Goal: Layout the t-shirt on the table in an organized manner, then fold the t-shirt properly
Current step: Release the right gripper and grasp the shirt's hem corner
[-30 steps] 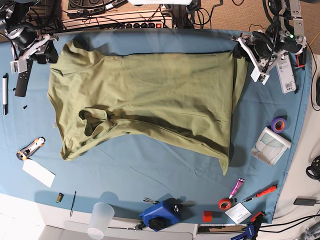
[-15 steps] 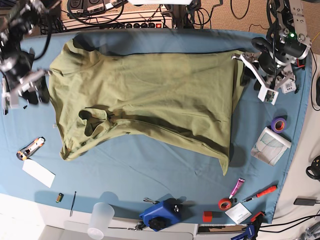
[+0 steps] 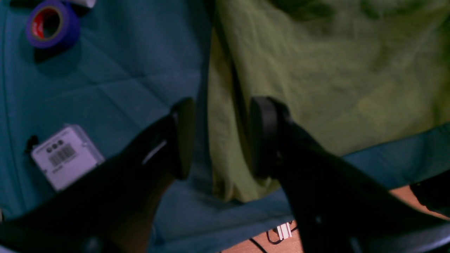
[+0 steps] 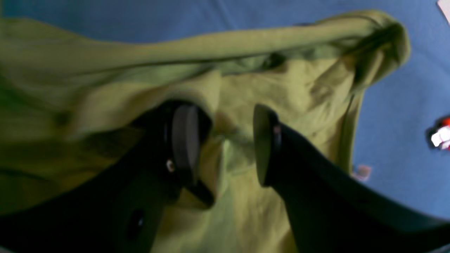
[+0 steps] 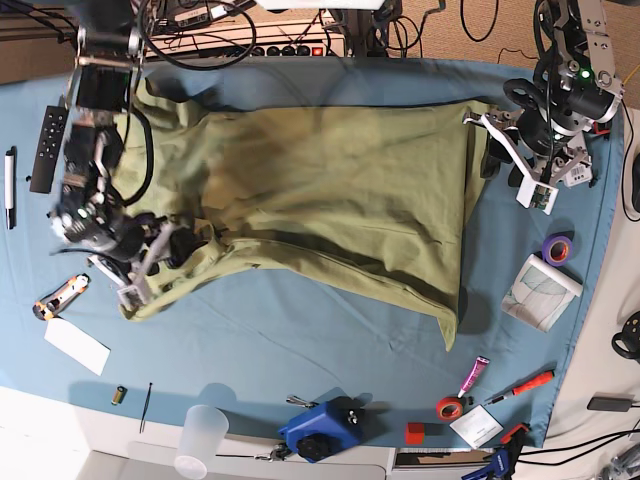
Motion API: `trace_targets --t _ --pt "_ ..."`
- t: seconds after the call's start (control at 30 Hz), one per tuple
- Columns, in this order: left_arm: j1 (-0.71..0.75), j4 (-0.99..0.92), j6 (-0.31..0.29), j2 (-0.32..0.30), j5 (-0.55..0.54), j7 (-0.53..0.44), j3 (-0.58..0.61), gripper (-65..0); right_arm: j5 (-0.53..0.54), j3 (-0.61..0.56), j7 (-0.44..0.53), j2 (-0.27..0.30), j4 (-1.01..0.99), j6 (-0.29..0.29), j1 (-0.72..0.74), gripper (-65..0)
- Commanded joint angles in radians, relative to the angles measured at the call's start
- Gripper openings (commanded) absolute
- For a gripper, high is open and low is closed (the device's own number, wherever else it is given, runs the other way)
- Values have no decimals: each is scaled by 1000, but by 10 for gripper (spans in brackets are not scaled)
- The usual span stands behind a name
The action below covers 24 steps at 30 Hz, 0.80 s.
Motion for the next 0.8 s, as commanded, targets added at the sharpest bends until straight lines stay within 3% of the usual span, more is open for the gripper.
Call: trace_targets --t 0.0,0.1,0.23,0.43,0.57,0.67,0.77 --pt "-3 16 -1 -8 -7 -18 -5 -379 9 -24 26 14 -22 -3 45 -402" --pt "-3 16 -1 -8 -7 -19 -5 -380 3 -105 31 14 -132 -9 107 -433" --pt "-3 16 -1 -7 -7 -18 -5 -380 -71 -139 107 12 -196 -66 161 -650" --pt "-3 16 -1 -7 -7 -19 -5 -379 -145 -138 214 12 -196 -115 267 -650" --pt "-3 16 -2 -3 -7 -18 -5 -380 -239 -138 352 12 -216 -217 336 -650" --pt "-3 16 -5 13 -8 -18 -5 -379 -295 -138 445 11 -314 -266 387 -650" --pt "-3 16 -5 18 -8 -18 -4 -380 -309 -138 570 9 -493 -269 433 -650"
